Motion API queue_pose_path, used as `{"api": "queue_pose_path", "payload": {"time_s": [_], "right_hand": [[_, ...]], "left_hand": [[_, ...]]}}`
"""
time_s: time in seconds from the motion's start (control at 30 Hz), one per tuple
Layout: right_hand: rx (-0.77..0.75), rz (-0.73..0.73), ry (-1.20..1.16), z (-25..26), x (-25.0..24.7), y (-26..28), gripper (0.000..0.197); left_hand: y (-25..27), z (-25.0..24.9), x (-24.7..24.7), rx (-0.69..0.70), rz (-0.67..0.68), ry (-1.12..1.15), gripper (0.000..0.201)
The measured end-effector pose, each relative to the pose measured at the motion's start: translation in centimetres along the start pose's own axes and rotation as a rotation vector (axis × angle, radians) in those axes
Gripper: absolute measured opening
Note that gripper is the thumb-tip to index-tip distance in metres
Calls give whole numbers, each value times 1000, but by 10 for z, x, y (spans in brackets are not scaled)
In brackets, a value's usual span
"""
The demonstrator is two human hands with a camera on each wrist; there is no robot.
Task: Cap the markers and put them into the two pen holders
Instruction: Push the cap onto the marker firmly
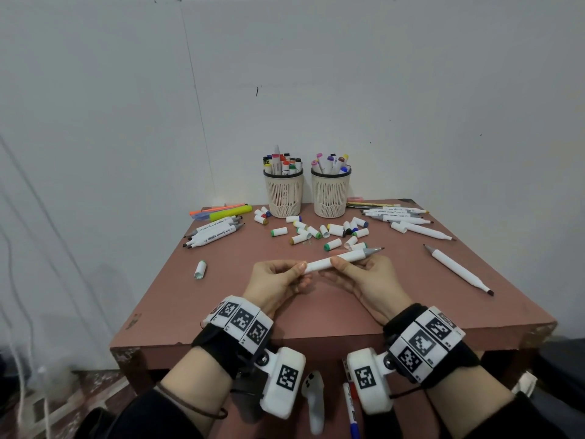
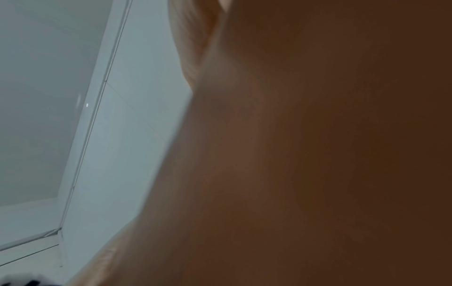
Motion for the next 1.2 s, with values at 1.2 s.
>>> {"api": "queue_pose_path", "payload": {"time_s": [1.2], "right_hand": [[-111,105,1110,96,19,-42,18]], "left_hand": [[-6,-11,-19,80,-260,360,10]]}}
Point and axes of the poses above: each hand's wrist, its own y-axis away from the middle knuckle, its own x-axis out of the palm, z = x × y, the point moved 3 cm from there along -y, towards the middle knuckle, and after that the axes turned 3 degrees about y, right-handed, at the moved point
